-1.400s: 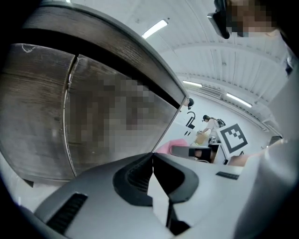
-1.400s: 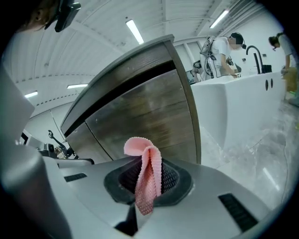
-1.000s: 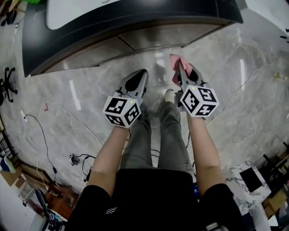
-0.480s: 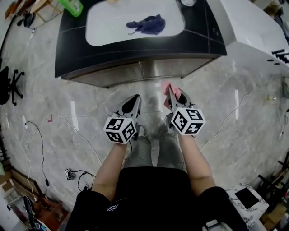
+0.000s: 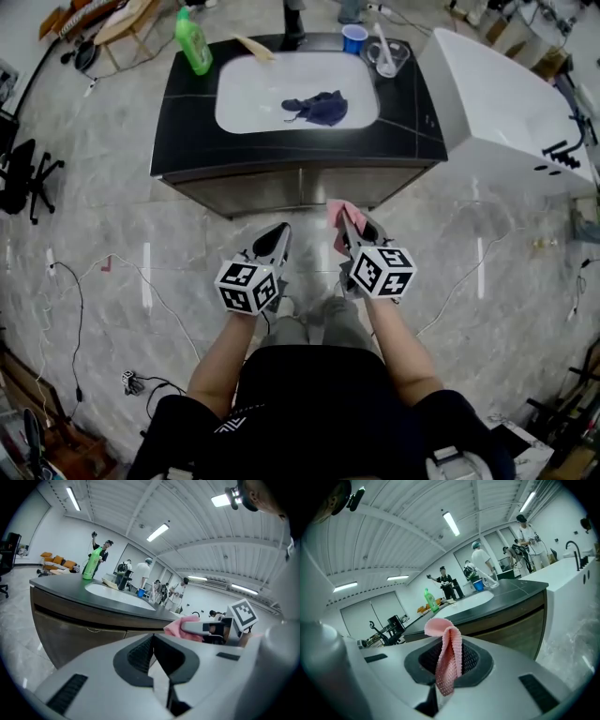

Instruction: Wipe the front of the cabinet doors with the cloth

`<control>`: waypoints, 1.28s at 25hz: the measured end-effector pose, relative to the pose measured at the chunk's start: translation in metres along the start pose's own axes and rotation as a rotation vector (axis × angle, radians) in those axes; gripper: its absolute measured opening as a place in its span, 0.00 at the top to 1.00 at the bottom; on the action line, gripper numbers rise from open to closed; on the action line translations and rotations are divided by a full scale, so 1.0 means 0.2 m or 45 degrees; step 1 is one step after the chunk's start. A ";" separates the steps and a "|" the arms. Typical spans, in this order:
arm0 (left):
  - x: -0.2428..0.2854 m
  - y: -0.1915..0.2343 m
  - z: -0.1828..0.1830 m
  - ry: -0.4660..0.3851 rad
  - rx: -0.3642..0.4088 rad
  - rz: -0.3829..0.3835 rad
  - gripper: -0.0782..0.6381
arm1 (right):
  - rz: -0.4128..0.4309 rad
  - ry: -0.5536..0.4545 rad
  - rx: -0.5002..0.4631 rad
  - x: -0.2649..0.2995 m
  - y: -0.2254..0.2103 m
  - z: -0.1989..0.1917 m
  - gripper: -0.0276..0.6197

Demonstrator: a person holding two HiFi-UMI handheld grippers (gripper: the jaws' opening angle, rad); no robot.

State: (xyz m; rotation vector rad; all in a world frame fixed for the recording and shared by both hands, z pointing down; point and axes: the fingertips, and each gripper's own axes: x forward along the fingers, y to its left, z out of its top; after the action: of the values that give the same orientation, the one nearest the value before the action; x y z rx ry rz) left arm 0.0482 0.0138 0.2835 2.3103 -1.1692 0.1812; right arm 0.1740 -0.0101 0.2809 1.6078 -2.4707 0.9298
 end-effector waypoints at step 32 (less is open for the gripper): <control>-0.35 0.01 0.25 -0.111 0.025 0.066 0.88 | 0.176 0.016 -0.171 -0.10 0.52 0.04 0.89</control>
State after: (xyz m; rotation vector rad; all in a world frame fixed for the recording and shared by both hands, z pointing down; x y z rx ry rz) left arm -0.0025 0.0373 0.2174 2.3272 -1.2765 0.1123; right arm 0.0975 0.0302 0.2203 1.4024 -2.6009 0.7664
